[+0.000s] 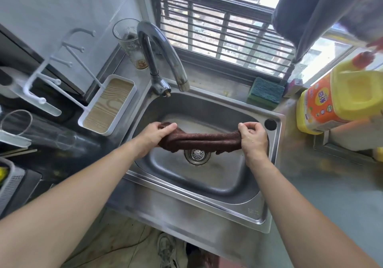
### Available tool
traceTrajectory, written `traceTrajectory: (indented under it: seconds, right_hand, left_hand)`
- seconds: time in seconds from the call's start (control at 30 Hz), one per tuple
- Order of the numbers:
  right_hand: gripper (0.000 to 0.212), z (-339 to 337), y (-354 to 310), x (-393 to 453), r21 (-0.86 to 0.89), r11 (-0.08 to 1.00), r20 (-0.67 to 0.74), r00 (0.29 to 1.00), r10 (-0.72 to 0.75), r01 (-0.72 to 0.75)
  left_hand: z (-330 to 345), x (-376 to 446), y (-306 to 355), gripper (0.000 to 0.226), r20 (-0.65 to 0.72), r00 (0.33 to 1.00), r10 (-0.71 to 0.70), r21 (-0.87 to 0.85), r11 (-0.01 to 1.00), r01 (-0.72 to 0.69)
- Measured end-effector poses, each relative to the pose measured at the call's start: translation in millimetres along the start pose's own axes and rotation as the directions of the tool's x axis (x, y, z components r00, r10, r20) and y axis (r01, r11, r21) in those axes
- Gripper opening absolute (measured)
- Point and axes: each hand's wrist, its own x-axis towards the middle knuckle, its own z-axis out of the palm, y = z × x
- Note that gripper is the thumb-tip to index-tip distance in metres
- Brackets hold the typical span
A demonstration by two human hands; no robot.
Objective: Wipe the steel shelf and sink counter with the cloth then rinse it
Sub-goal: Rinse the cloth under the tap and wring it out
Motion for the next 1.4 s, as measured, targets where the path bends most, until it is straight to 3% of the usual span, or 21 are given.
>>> traceTrajectory:
  seconds: [0.1,0.17,0.23,0.3,0.4,0.5,0.57,0.63,0.7,0.8,0.87,0.93,1.0,1.1,1.13,1.2,1.3,1.33,1.4]
  right_hand:
    - [0.01,-1.7,-7.3,3.8,0.068,0.997,0.082,0.996,0.04,-0.046]
    - [0.005,-7.8,-15.4,3.8,0.145,0.977,0.318,0.943,0.102,-0.155]
    - [0.011,-16.6,-19.4,2.5,0.063,0.981,0.53,0.839,0.122,-0.183]
    - [0.028,-22.5,-21.2,1.1,-0.1,0.993,0.641,0.759,0.112,-0.062]
    - [0.048,-21.4,-23.7,0.7,-0.385,0.897,0.707,0.694,0.135,0.218]
    - [0.047,-15.5,-22.7,-0.8,-0.585,0.655,0.73,0.663,0.168,0.478]
    - [0.029,-12.1,-18.9,-2.0,-0.591,0.584,0.739,0.664,0.114,0.557]
    - [0.015,-10.9,-15.1,-1.3,-0.582,0.57,0.701,0.714,-0.012,0.58]
    - [0.029,-10.8,-8.6,1.4,-0.554,0.643,0.624,0.775,-0.101,0.529]
    - [0.049,-8.7,-5.1,-2.4,-0.408,0.846,0.517,0.85,-0.096,0.344]
    - [0.047,1.1,-7.1,-8.1,-0.339,0.906,0.435,0.896,-0.089,0.255]
    - [0.036,16.3,-13.3,-17.7,-0.318,0.923,0.4,0.913,-0.078,0.218]
    - [0.033,33.4,-22.0,-31.3,-0.226,0.965,0.489,0.872,-0.008,0.136]
    - [0.045,51.2,-35.2,-52.1,-0.133,0.99,0.687,0.715,0.129,-0.051]
    - [0.042,53.8,-36.9,-54.8,-0.115,0.99,0.708,0.693,0.137,-0.079]
    - [0.036,51.8,-35.4,-53.9,-0.021,0.985,0.721,0.68,0.134,-0.173]
    - [0.045,39.7,-25.9,-46.7,0.1,0.947,0.795,0.597,0.109,-0.307]
    - [0.045,36.8,-22.2,-44.7,0.109,0.954,0.785,0.613,0.091,-0.28]
    - [0.028,34.4,-14.9,-39.5,0.065,0.991,0.658,0.752,0.044,-0.115]
  left_hand:
    - [-0.9,3.8,4.5,0.069,0.0,1.0,0.014,-0.054,0.998,-0.014]
    - [-3.7,6.7,6.7,0.082,-0.091,0.996,0.017,-0.021,1.0,-0.019]
    - [-9.9,9.9,9.2,0.103,-0.115,0.993,0.02,-0.039,0.999,-0.024]
    - [-16.9,8.0,11.7,0.127,0.016,1.0,0.008,0.038,0.999,-0.009]
    - [-17.7,1.3,14.0,0.131,0.185,0.98,-0.067,0.461,0.887,-0.026]
    - [-9.3,-0.5,15.8,0.094,0.178,0.984,-0.033,0.695,0.712,-0.102]
    - [-8.7,-1.6,17.4,0.045,0.158,0.987,0.037,0.705,0.695,-0.139]
    - [-12.8,-3.2,20.5,0.007,0.106,0.991,0.08,0.711,0.691,-0.131]
    - [-18.7,-0.7,19.5,0.017,0.071,0.991,0.116,0.736,0.664,-0.13]
    - [-24.8,-0.4,18.6,0.026,0.095,0.992,0.088,0.474,0.872,-0.123]
    - [-19.5,-1.6,17.7,0.02,0.042,0.99,0.134,0.336,0.931,-0.14]
    - [-2.8,-3.7,18.5,0.022,-0.052,0.979,0.197,0.362,0.917,-0.165]
    - [22.2,-8.4,21.5,0.027,-0.042,0.971,0.236,0.347,0.915,-0.208]
    - [54.6,-17.5,27.6,0.038,0.135,0.974,0.18,0.167,0.965,-0.201]
    - [60.4,-19.4,28.2,0.045,0.169,0.97,0.176,0.164,0.965,-0.204]
    - [64.4,-17.3,23.9,0.047,0.106,0.966,0.235,0.286,0.923,-0.256]
    - [59.4,-14.4,24.6,0.017,-0.092,0.941,0.326,0.361,0.891,-0.274]
    - [57.9,-15.0,27.1,0.016,-0.133,0.938,0.32,0.319,0.91,-0.266]
    - [56.3,-15.7,32.7,0.022,-0.149,0.949,0.277,0.126,0.957,-0.26]
